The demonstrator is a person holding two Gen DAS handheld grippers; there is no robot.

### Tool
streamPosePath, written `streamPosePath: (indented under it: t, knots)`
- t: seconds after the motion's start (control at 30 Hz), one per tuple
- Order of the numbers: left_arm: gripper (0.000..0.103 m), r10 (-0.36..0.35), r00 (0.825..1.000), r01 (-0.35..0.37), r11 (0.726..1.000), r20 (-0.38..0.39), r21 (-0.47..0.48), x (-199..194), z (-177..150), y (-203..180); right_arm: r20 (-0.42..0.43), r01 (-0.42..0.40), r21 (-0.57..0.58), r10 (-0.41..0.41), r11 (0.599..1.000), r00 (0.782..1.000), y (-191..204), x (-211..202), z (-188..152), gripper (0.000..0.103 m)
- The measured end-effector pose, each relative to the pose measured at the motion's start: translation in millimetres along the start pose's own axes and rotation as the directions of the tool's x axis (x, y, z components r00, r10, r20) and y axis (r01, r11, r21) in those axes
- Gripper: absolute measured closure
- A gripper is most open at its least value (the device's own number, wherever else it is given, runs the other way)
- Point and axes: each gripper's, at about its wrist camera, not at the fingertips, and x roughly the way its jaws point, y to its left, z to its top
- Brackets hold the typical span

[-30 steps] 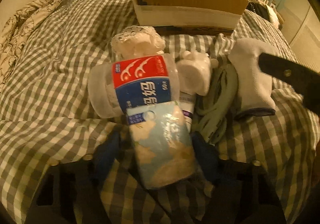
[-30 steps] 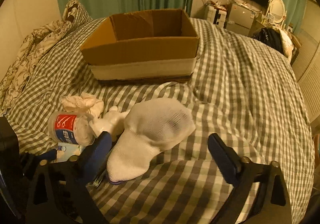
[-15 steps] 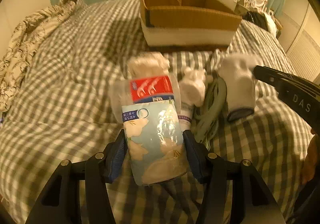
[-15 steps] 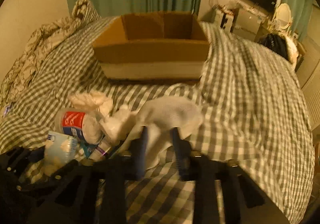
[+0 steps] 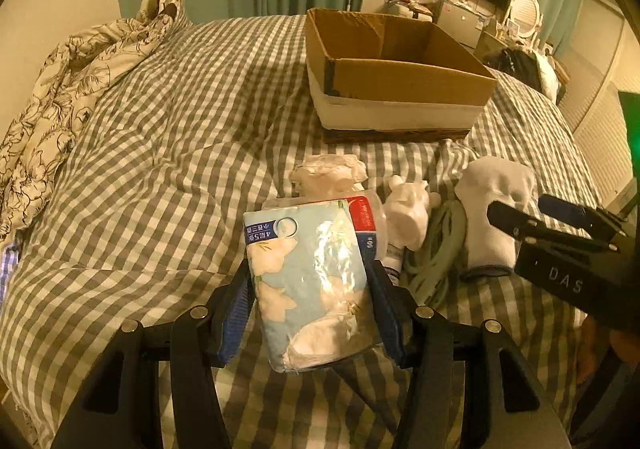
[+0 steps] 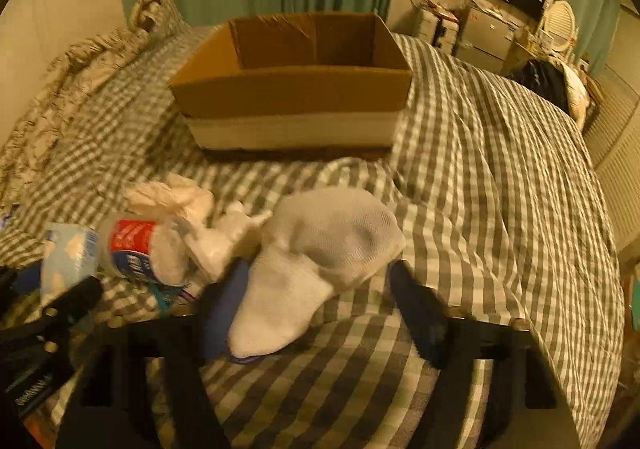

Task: Organize objects
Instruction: 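Grasp the blue floral tissue pack with the left tool while the right tool grasps the white sock, then carry both items over the cardboard box and open both tools to drop them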

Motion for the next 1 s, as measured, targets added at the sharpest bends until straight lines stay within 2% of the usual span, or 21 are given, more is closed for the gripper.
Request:
streamPosePath:
  t: [0.13, 0.17, 0.23, 0.27, 0.37, 0.47, 0.57, 0.77, 1.0]
  knots:
    - [0.046, 0.005, 1.0, -0.006, 0.999, -0.015, -0.035, 6, -1, 4, -0.048, -0.027, -0.014, 0.026, 1.0, 0.999, 4, 13, 0, 0.029]
    - [0.046, 0.005, 1.0, -0.006, 0.999, -0.016, -0.036, 6, -1, 5, -0.057, -0.036, -0.012, 0.035, 0.999, 0.998, 4, 15, -1, 0.033]
    - [0.046, 0.005, 1.0, -0.006, 0.999, -0.013, -0.038, 5, -1, 6, -0.07, -0.067, 0.005, 0.067, 0.998, 0.995, 1, 18, -1, 0.049]
    - [0.046, 0.006, 1.0, -0.006, 0.999, -0.01, -0.039, 4, -1, 6, -0.066, -0.075, 0.013, 0.076, 0.997, 0.995, 1, 17, 0, 0.052]
    - [0.046, 0.007, 1.0, -0.007, 0.999, 0.008, -0.04, -1, 2, 9, -0.027, -0.076, 0.015, 0.077, 0.997, 0.997, 1, 6, 0, 0.062]
    - [0.046, 0.002, 1.0, -0.001, 0.999, 0.027, -0.04, -8, 9, 10, 0.044, -0.073, 0.006, 0.073, 0.997, 0.996, 1, -16, 3, 0.065]
    - [0.046, -0.009, 0.999, 0.011, 0.999, 0.052, -0.038, -14, 23, 10, 0.108, -0.103, 0.015, 0.101, 0.995, 0.989, -2, -37, 13, 0.066]
    - [0.046, -0.034, 0.992, 0.034, 0.999, 0.124, 0.004, -22, 75, 0, 0.209, -0.11, 0.003, 0.106, 0.994, 0.972, -12, -61, 56, 0.066]
    - [0.046, -0.052, 0.982, 0.043, 0.998, 0.181, 0.05, -1, 156, -20, 0.285, -0.124, -0.005, 0.121, 0.992, 0.951, -28, -51, 136, 0.066]
